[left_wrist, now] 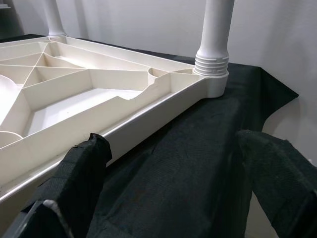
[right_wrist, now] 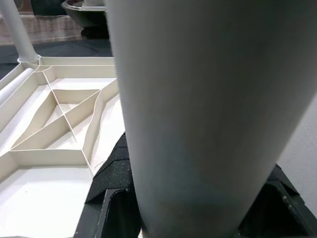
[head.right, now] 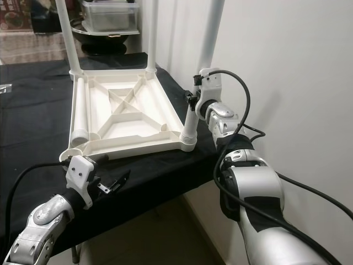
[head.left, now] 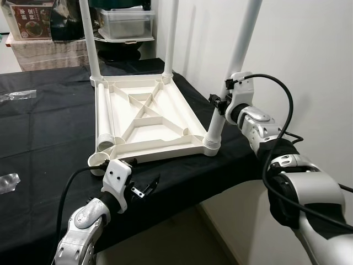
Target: Building children table
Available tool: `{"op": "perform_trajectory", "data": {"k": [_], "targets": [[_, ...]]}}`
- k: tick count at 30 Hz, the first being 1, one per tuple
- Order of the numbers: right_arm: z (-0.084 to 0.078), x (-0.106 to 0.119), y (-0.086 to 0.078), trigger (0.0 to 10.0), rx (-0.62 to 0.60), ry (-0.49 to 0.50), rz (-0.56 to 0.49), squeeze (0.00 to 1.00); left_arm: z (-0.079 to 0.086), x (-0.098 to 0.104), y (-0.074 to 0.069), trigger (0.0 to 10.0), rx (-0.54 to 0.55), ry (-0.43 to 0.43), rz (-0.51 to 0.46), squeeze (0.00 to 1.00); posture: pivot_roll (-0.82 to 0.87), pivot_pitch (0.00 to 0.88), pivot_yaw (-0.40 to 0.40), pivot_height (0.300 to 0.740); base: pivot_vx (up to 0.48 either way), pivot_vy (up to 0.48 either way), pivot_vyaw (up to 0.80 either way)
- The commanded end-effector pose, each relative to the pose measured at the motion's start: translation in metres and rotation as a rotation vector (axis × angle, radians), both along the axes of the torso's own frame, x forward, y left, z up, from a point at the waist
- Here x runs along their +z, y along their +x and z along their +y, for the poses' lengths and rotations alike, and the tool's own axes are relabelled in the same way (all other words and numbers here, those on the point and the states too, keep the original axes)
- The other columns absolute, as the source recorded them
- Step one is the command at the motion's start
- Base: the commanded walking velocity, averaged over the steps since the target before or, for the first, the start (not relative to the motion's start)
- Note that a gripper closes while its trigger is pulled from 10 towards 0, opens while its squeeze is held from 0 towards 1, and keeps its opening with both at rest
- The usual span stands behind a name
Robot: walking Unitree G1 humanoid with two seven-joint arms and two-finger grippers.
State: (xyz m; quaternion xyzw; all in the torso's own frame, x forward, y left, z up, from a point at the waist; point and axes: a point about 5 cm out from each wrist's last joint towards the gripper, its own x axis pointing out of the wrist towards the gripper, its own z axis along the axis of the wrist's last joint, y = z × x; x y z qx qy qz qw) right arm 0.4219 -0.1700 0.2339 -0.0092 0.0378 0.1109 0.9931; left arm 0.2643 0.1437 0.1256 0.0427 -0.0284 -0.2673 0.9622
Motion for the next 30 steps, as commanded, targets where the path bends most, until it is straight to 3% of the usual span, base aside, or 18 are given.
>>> {"op": "perform_trajectory", "data": {"k": [1, 7, 8, 9, 10, 11, 12, 14, 16, 19, 20, 23, 29, 30], "targets": [[0.000, -0.003, 0.000, 0.0, 0.019, 0.016, 0.028, 0.00, 0.000, -0.002, -0.001, 10.0, -0.007, 0.002, 0.014, 0.00, 0.08, 0.000, -0.138, 0.740, 0.000, 0.000, 0.00], [-0.003, -0.008, -0.001, 0.0, 0.000, 0.077, 0.054, 0.00, -0.001, -0.003, -0.001, 10.0, -0.010, 0.001, 0.016, 0.00, 0.08, 0.000, -0.134, 0.740, 0.000, 0.000, 0.00], [-0.007, -0.021, -0.002, 0.0, -0.102, 0.052, 0.118, 0.00, -0.001, -0.003, 0.000, 10.0, -0.011, 0.001, 0.017, 0.00, 0.08, 0.000, -0.131, 0.740, 0.000, 0.000, 0.00], [-0.007, -0.021, -0.002, 0.0, -0.102, 0.052, 0.118, 0.00, -0.001, -0.003, 0.000, 10.0, -0.011, 0.001, 0.017, 0.00, 0.08, 0.000, -0.131, 0.740, 0.000, 0.000, 0.00], [-0.015, -0.035, -0.005, 0.0, -0.251, 0.036, 0.178, 0.00, -0.001, -0.004, 0.000, 10.0, -0.012, 0.001, 0.018, 0.00, 0.07, 0.000, -0.128, 0.740, 0.000, 0.000, 0.00], [-0.015, -0.035, -0.005, 0.0, -0.251, 0.036, 0.178, 0.00, -0.001, -0.004, 0.000, 10.0, -0.012, 0.001, 0.018, 0.00, 0.07, 0.000, -0.128, 0.740, 0.000, 0.000, 0.00], [-0.021, -0.051, -0.010, 0.0, -0.411, 0.016, 0.240, 0.00, -0.002, -0.004, 0.000, 10.0, -0.013, 0.001, 0.020, 0.00, 0.06, 0.000, -0.123, 0.740, 0.000, 0.000, 0.00], [-0.023, -0.072, -0.019, 0.0, -0.596, 0.011, 0.316, 0.00, -0.003, -0.005, 0.001, 10.0, -0.014, 0.001, 0.021, 0.00, 0.06, 0.000, -0.123, 0.740, 0.000, 0.000, 0.00], [-0.023, -0.072, -0.019, 0.0, -0.596, 0.011, 0.316, 0.00, -0.003, -0.005, 0.001, 10.0, -0.014, 0.001, 0.021, 0.00, 0.06, 0.000, -0.123, 0.740, 0.000, 0.000, 0.00], [-0.001, -0.090, -0.025, 0.0, -0.698, 0.036, 0.377, 0.00, -0.004, -0.005, 0.002, 10.0, -0.012, 0.000, 0.021, 0.00, 0.06, 0.000, -0.126, 0.740, 0.000, 0.000, 0.00], [-0.001, -0.090, -0.025, 0.0, -0.698, 0.036, 0.377, 0.00, -0.004, -0.005, 0.002, 10.0, -0.012, 0.000, 0.021, 0.00, 0.06, 0.000, -0.126, 0.740, 0.000, 0.000, 0.00], [0.024, -0.088, -0.025, 0.0, -0.721, 0.054, 0.389, 0.00, -0.005, -0.006, 0.002, 10.0, -0.008, -0.001, 0.022, 0.00, 0.06, 0.000, -0.138, 0.740, 0.000, 0.000, 0.00], [0.043, -0.081, -0.023, 0.0, -0.705, 0.087, 0.390, 0.00, -0.006, -0.007, 0.001, 10.0, -0.002, -0.004, 0.024, 0.00, 0.06, 0.000, -0.143, 0.740, 0.000, 0.000, 0.00], [0.050, -0.079, -0.022, 10.0, -0.679, 0.105, 0.395, 0.00, -0.007, -0.007, 0.001, 10.0, -0.002, -0.006, 0.025, 0.00, 0.06, 0.000, -0.146, 0.740, 0.000, 0.000, 0.00]]}}
